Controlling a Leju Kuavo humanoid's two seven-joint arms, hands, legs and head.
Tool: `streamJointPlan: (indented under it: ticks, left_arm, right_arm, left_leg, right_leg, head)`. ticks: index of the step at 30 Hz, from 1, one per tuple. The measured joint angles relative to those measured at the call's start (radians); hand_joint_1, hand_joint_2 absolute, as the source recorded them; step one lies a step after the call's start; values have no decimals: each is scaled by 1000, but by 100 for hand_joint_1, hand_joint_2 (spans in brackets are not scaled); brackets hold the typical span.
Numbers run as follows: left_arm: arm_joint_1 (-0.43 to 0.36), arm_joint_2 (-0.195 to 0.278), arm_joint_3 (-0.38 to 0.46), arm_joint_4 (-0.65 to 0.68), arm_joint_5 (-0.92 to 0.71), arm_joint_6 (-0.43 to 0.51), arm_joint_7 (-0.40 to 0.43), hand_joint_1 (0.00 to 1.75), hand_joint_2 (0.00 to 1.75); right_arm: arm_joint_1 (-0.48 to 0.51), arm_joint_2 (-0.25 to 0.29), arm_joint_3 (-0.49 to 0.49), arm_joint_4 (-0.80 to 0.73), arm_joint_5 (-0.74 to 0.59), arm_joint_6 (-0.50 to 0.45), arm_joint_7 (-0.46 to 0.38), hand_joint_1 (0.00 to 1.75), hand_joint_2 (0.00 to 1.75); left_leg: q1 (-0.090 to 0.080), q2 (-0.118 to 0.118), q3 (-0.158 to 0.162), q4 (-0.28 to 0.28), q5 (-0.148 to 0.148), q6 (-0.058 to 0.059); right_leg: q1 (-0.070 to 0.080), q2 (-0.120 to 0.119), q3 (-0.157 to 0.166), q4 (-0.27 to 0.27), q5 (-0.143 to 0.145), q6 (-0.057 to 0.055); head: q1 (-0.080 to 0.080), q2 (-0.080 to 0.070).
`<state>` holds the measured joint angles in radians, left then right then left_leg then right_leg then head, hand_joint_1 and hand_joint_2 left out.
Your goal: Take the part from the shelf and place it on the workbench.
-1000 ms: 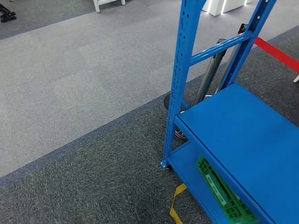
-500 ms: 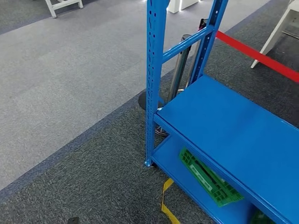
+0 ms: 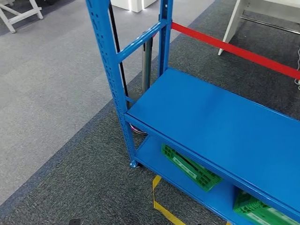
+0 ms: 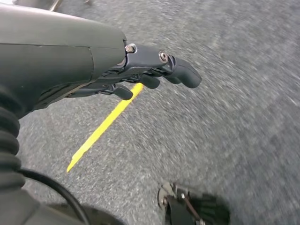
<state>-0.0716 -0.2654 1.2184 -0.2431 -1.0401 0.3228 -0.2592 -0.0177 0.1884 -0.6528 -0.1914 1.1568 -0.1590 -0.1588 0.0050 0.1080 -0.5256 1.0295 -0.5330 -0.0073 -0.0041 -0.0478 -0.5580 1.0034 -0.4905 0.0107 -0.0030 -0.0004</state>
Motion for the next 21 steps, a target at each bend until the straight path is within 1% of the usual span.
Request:
streamJointPlan:
  ticks: [1,2,3,4,5,6,7,8,9,10,11,12,13,14,15,16,17,18,19,20,21]
  left_arm:
    - [-1,0,-2,1,-5,-8,4,0,0]
    - [-1,0,-5,2,-10,-14,7,0,0]
    - [0,1,-7,3,-14,-17,9,0,0]
    - [1,2,-9,3,-16,-15,11,0,0]
    - [2,3,-10,4,-17,-11,15,0,0]
    - [3,3,-12,4,-19,-9,23,0,0]
    - [3,4,-13,5,-19,-15,37,0,0]
    - [3,6,-14,6,-17,-35,52,0,0]
    - [4,9,-14,6,-14,-61,67,0,44]
    - [4,11,-14,7,-10,-88,78,0,87]
    - [5,13,-14,7,-7,-110,84,0,131]
    - [5,14,-14,7,-5,-121,86,0,175]
    - [5,14,-14,7,-4,-126,86,0,175]
    - [5,14,-14,7,-4,-129,86,0,175]
    - [4,14,-13,7,-4,-130,86,0,175]
    - [3,14,-13,7,-3,-132,86,0,175]
    - [3,15,-13,7,-2,-135,86,0,175]
    - [5,16,-13,7,-1,-140,86,0,175]
    - [6,18,-13,7,1,-145,86,0,175]
    - [7,20,-13,7,2,-151,86,0,175]
    - [7,22,-13,7,3,-155,86,0,175]
  right_arm:
    - [-1,0,0,1,4,13,6,0,0]
    - [-2,0,1,1,7,22,10,0,0]
    - [-4,0,2,1,10,27,11,0,0]
    - [-6,0,4,1,12,31,13,0,0]
    - [-6,0,5,1,13,35,15,0,0]
    - [-5,0,5,1,13,39,20,0,0]
    - [-4,0,5,1,14,45,27,0,0]
    - [-4,0,6,1,16,52,37,0,0]
    - [-4,0,6,1,19,59,48,0,0]
    - [-6,0,6,1,22,65,61,0,0]
    - [-6,0,7,1,26,69,73,0,0]
    - [-6,0,7,1,28,71,84,0,0]
    - [-5,0,7,1,31,72,94,0,0]
    - [-3,-1,7,1,34,73,102,0,0]
    - [-1,-2,8,1,37,74,109,0,0]
    - [-1,-2,8,1,40,74,116,0,0]
    - [-3,-3,10,1,43,75,122,0,0]
    - [-6,-3,13,1,47,75,128,0,0]
    - [-9,-3,15,1,50,73,134,0,0]
    - [-10,-3,17,1,54,70,140,0,0]
    - [-10,-3,19,1,57,65,145,0,0]
  left_leg:
    - [2,-28,-11,33,-24,-5]
    - [5,-62,-32,87,-56,-8]
    - [5,-84,-61,152,-88,-9]
    - [5,-94,-91,216,-112,-10]
    - [5,-98,-111,256,-118,-9]
    - [5,-100,-119,264,-106,-8]
    - [5,-104,-109,231,-73,-5]
    - [5,-118,-85,166,-29,-1]
    - [6,-144,-60,100,5,4]
    - [8,-168,-38,41,29,8]
    - [9,-188,-27,8,37,11]
    - [8,-194,-25,-1,33,14]
    - [8,-186,-24,-7,34,17]
    - [9,-175,-23,-11,37,23]
    - [10,-162,-22,-16,39,29]
    - [12,-148,-21,-21,42,35]
    - [12,-132,-20,-24,44,39]
    - [10,-115,-20,-25,43,41]
    - [9,-97,-21,-24,43,42]
    - [9,-81,-21,-24,42,42]
    - [9,-65,-21,-24,41,42]
  right_leg:
    - [-3,13,5,-2,3,-6]
    - [-5,26,6,-3,6,-11]
    - [-5,40,5,-3,7,-14]
    - [-4,56,4,-3,8,-16]
    - [-4,73,5,-2,9,-16]
    - [-3,88,5,-2,9,-16]
    - [-3,105,6,0,9,-16]
    - [-3,120,7,1,9,-16]
    - [-3,134,6,3,8,-14]
    - [-3,149,3,6,8,-10]
    - [-4,161,-3,8,10,-3]
    - [-6,172,-9,8,12,4]
    - [-9,184,-18,7,14,12]
    - [-10,185,-23,7,15,19]
    - [-9,167,-31,15,8,24]
    - [-7,139,-46,41,-9,28]
    - [-6,104,-69,88,-36,30]
    - [-6,75,-101,153,-69,32]
    - [-7,61,-133,220,-97,35]
    - [-8,56,-155,266,-111,37]
    - [-8,52,-158,278,-106,39]
  head:
    - [-3,0]
    - [-6,0]
    - [-9,0]
    - [-10,0]
    - [-11,0]
    - [-11,0]
    - [-11,0]
    - [-11,0]
    - [-11,0]
    - [-11,0]
    - [-11,0]
    - [-11,0]
    - [-11,0]
    - [-11,0]
    - [-9,0]
    - [-5,0]
    - [-3,0]
    - [0,0]
    - [1,0]
    - [1,0]
    - [1,0]
